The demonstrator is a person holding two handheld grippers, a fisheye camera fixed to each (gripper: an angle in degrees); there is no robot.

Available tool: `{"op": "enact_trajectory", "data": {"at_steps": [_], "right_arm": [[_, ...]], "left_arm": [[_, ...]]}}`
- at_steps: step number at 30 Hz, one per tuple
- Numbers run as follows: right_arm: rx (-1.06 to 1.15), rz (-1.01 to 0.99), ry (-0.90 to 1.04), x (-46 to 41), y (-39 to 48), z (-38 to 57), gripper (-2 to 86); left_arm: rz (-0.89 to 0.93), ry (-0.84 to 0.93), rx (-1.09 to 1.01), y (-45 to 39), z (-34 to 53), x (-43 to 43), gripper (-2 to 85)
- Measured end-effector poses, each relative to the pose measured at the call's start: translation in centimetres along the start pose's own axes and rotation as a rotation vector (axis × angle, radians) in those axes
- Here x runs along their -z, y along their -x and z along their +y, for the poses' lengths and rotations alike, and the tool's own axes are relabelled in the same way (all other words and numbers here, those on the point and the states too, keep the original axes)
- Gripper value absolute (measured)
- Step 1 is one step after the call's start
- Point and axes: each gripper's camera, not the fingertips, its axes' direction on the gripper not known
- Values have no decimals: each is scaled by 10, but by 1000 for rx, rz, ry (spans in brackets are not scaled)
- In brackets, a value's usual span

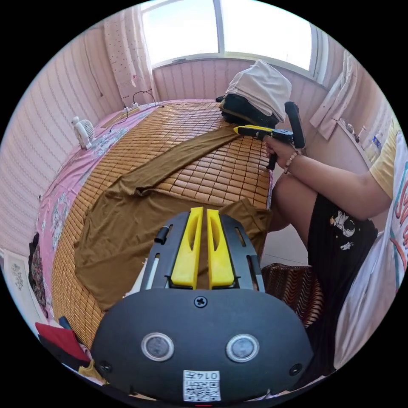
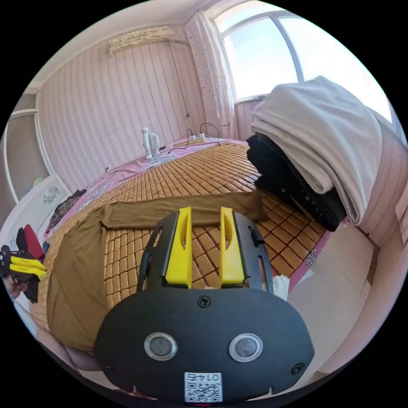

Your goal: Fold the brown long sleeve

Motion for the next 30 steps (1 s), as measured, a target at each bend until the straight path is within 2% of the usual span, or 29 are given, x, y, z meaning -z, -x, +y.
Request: {"op": "enact_trajectory", "data": {"at_steps": [2,5,8,11,14,18,22,25,30], "right_arm": [[-113,12,38,-3,-22,0,100],[-212,24,47,1,-44,-2,96],[-197,39,93,-5,-51,-11,102],[-112,157,116,-21,-53,-33,104],[-113,218,226,-38,-61,-38,103],[-186,168,153,-35,-76,-37,99],[-278,213,220,-51,-89,-38,103],[-305,248,196,-50,-96,-38,108],[-366,190,219,-52,-114,-36,98]], "left_arm": [[-8,-8,-89,-3,-42,-17,28],[31,-25,-116,-1,-94,-39,45],[88,-59,-126,1,-139,-60,54],[101,-70,-154,1,-180,-81,76],[89,-74,-182,-1,-214,-101,95],[99,-55,-207,-3,-246,-132,100],[76,18,-193,0,-277,-170,104],[112,33,-163,6,-296,-191,108],[153,98,-136,12,-319,-227,112]]}}
